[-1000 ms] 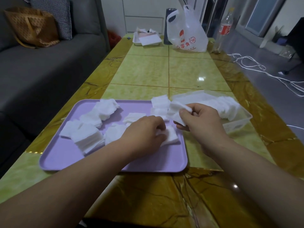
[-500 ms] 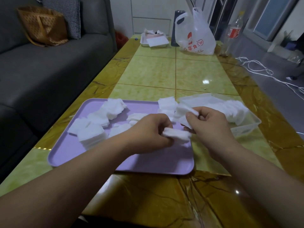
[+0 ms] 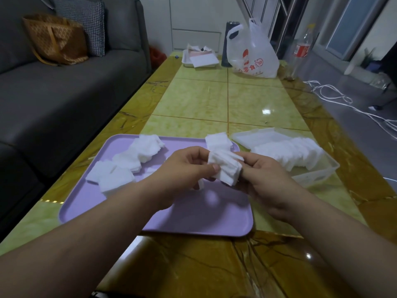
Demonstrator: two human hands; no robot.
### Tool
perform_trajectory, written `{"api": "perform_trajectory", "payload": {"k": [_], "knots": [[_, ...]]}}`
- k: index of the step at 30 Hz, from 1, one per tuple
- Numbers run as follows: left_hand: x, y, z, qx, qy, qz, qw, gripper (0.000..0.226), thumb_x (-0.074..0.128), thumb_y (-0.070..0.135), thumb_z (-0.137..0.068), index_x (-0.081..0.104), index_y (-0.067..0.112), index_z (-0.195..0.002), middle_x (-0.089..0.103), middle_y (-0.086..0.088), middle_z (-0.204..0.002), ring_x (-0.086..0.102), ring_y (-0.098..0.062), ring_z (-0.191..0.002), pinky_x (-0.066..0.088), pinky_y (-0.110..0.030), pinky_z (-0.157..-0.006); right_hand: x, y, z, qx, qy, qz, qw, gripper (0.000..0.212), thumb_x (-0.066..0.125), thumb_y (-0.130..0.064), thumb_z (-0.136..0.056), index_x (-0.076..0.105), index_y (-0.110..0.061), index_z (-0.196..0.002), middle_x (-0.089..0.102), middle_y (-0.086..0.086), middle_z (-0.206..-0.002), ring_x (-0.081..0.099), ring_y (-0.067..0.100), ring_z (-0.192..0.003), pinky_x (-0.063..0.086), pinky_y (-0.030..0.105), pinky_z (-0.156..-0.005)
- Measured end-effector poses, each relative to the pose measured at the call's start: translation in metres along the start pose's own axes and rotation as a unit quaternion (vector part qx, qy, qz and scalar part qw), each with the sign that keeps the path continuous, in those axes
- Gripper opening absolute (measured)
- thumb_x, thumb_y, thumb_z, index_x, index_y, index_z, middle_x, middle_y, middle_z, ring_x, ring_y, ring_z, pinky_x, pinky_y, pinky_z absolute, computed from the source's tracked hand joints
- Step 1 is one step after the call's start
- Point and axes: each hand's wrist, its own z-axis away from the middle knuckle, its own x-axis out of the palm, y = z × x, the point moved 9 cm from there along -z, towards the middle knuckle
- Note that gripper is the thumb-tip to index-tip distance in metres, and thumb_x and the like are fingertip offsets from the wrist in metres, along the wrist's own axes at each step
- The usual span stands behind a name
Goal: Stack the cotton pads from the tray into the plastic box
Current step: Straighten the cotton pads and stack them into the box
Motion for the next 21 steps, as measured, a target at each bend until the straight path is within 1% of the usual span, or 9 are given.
{"api": "perform_trajectory", "payload": {"k": [4, 6, 8, 10, 12, 13, 15, 17, 21], "knots": [[0.002, -0.006, -0.002, -0.016, -0.007, 0.037, 0.999, 0.012, 0.078, 0.016, -0.085, 0.069, 0.022, -0.091, 0.076, -0.012, -0.095, 0.069, -0.016, -0.083, 0.041, -0.030, -0.061, -0.001, 0.002, -0.002, 0.018, 0.006, -0.021, 1.000, 0.030, 0.052, 0.005, -0.099, 0.074, -0.010, -0.112, 0.078, 0.013, -0.109, 0.074, 0.020, -0.098, 0.058, 0.039, -0.094], [0.004, -0.006, -0.003, -0.015, -0.025, 0.049, 0.998, 0.012, 0.078, 0.020, -0.079, 0.069, 0.025, -0.086, 0.075, -0.007, -0.091, 0.067, -0.013, -0.078, 0.040, -0.030, -0.061, -0.003, 0.003, -0.001, 0.021, 0.017, -0.005, 1.000, 0.030, 0.051, 0.003, -0.100, 0.075, -0.012, -0.111, 0.079, 0.010, -0.107, 0.075, 0.020, -0.097, 0.059, 0.038, -0.091], [0.010, -0.004, -0.002, -0.011, -0.059, 0.057, 0.997, 0.013, 0.075, 0.016, -0.077, 0.069, 0.027, -0.081, 0.070, 0.000, -0.084, 0.061, -0.010, -0.070, 0.039, -0.030, -0.063, -0.011, 0.003, -0.002, 0.022, 0.054, 0.019, 0.998, 0.029, 0.049, -0.003, -0.104, 0.074, -0.014, -0.113, 0.080, 0.008, -0.104, 0.075, 0.020, -0.097, 0.061, 0.034, -0.085], [0.014, -0.002, -0.001, -0.007, -0.089, 0.068, 0.994, 0.015, 0.072, 0.011, -0.076, 0.068, 0.025, -0.080, 0.067, 0.001, -0.082, 0.059, -0.010, -0.070, 0.039, -0.031, -0.064, -0.020, 0.005, -0.002, 0.024, 0.090, 0.022, 0.995, 0.030, 0.045, -0.006, -0.107, 0.073, -0.016, -0.112, 0.080, 0.009, -0.103, 0.075, 0.023, -0.101, 0.061, 0.037, -0.088], [0.017, 0.001, 0.000, 0.002, -0.107, 0.093, 0.990, 0.015, 0.071, 0.008, -0.077, 0.066, 0.021, -0.084, 0.067, -0.002, -0.085, 0.059, -0.012, -0.072, 0.039, -0.031, -0.063, -0.021, 0.005, -0.001, 0.025, 0.085, 0.024, 0.996, 0.029, 0.047, -0.005, -0.106, 0.074, -0.015, -0.110, 0.079, 0.011, -0.105, 0.074, 0.025, -0.105, 0.060, 0.041, -0.093], [0.017, 0.002, 0.000, 0.005, -0.108, 0.104, 0.989, 0.015, 0.071, 0.009, -0.079, 0.065, 0.020, -0.087, 0.068, -0.003, -0.088, 0.059, -0.013, -0.073, 0.039, -0.030, -0.062, -0.017, 0.004, 0.000, 0.025, 0.067, 0.029, 0.997, 0.027, 0.050, -0.003, -0.104, 0.074, -0.015, -0.111, 0.079, 0.010, -0.105, 0.075, 0.024, -0.104, 0.060, 0.040, -0.093], [0.014, 0.000, -0.002, 0.001, -0.091, 0.110, 0.990, 0.015, 0.073, 0.013, -0.082, 0.065, 0.020, -0.092, 0.070, -0.008, -0.093, 0.059, -0.016, -0.077, 0.039, -0.030, -0.061, -0.007, 0.004, 0.000, 0.024, 0.025, 0.038, 0.999, 0.029, 0.056, 0.003, -0.098, 0.076, -0.013, -0.111, 0.079, 0.009, -0.106, 0.074, 0.021, -0.105, 0.059, 0.037, -0.092], [0.008, -0.005, -0.005, -0.008, -0.055, 0.084, 0.995, 0.015, 0.076, 0.014, -0.085, 0.066, 0.019, -0.095, 0.074, -0.011, -0.093, 0.064, -0.019, -0.081, 0.040, -0.031, -0.062, 0.000, 0.004, 0.000, 0.019, -0.001, 0.031, 0.999, 0.033, 0.055, 0.007, -0.096, 0.077, -0.011, -0.112, 0.078, 0.012, -0.110, 0.073, 0.025, -0.109, 0.056, 0.041, -0.099], [0.004, -0.006, -0.004, -0.002, -0.014, 0.025, 1.000, 0.011, 0.076, 0.013, -0.091, 0.067, 0.016, -0.097, 0.074, -0.007, -0.085, 0.068, -0.017, -0.077, 0.040, -0.031, -0.061, 0.001, 0.000, 0.000, 0.008, -0.002, 0.011, 1.000, 0.029, 0.052, 0.005, -0.099, 0.075, -0.008, -0.112, 0.077, 0.017, -0.112, 0.072, 0.024, -0.103, 0.056, 0.042, -0.101]]}}
